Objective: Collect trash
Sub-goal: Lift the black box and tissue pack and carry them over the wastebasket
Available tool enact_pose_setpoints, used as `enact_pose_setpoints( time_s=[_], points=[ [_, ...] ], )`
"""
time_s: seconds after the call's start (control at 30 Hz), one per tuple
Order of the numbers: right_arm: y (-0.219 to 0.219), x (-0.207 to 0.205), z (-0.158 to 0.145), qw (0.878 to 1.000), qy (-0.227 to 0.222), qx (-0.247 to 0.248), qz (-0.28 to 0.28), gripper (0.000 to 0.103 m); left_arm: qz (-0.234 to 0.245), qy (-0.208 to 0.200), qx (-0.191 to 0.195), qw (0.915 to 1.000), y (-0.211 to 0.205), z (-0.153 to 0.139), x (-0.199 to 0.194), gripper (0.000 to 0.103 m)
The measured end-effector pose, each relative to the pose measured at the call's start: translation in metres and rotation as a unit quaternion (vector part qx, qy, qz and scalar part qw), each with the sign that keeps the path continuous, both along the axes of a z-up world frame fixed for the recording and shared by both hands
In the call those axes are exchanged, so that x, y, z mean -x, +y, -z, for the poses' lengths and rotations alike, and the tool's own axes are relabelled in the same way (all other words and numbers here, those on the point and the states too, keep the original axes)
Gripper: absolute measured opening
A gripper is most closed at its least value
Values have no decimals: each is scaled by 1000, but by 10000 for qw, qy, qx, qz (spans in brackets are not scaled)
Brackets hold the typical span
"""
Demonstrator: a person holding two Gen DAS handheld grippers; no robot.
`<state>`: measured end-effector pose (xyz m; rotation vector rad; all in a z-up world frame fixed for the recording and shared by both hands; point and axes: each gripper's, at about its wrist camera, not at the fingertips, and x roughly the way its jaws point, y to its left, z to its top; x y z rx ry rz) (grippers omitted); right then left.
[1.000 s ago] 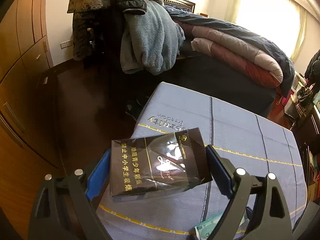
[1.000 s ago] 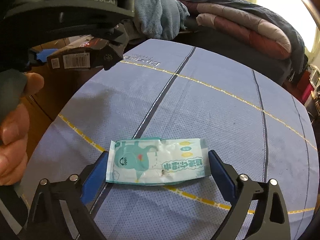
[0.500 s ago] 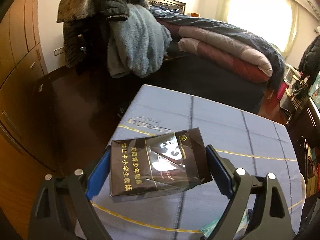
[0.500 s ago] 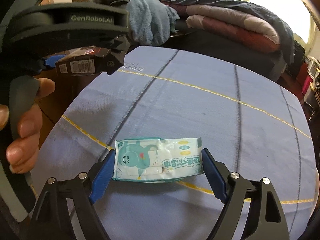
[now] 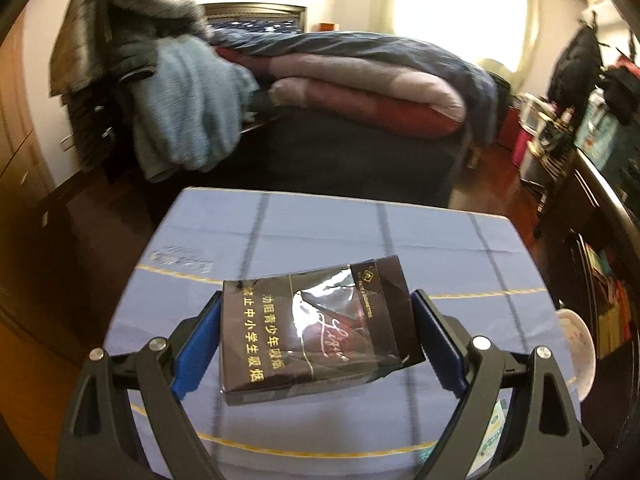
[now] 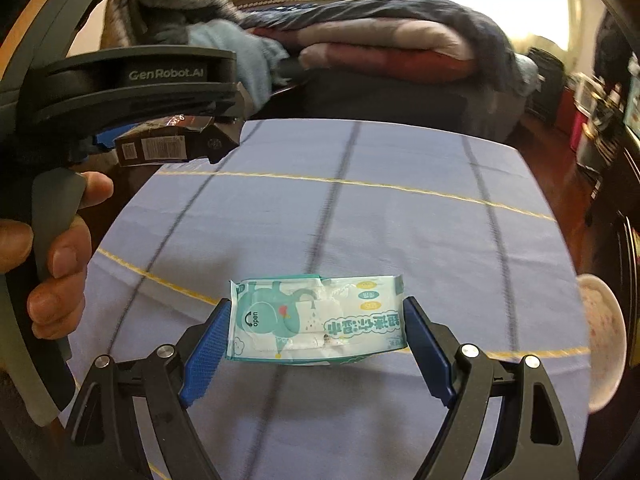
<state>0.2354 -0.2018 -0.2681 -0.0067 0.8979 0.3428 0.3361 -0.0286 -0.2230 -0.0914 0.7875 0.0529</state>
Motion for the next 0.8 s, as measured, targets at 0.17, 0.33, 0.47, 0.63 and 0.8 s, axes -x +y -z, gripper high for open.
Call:
enact_pose_setpoints(
  time_s=[0.17, 0.33, 0.47, 0.63, 0.8],
  points=[
    [-46, 6, -1, 9990, -101, -9, 438, 84, 435, -46, -8, 9990, -53, -6, -2, 90],
    [-97, 12, -2, 9957, -136, -93, 916, 84, 851, -70, -66, 9963, -100, -7, -3, 90],
    [-131, 15, -1, 9917, -154, -143, 1270, 84, 1222, -30, -89, 9925, -142, -4, -6, 90],
    [-174, 19, 1, 9851, -154, -195, 1704, 84, 1593, -31, -22, 9872, -186, -2, -8, 90],
    [-210, 24, 4, 9775, -170, -228, 2091, 84, 1976, -10, -45, 9803, -231, 1, -11, 90]
  ],
)
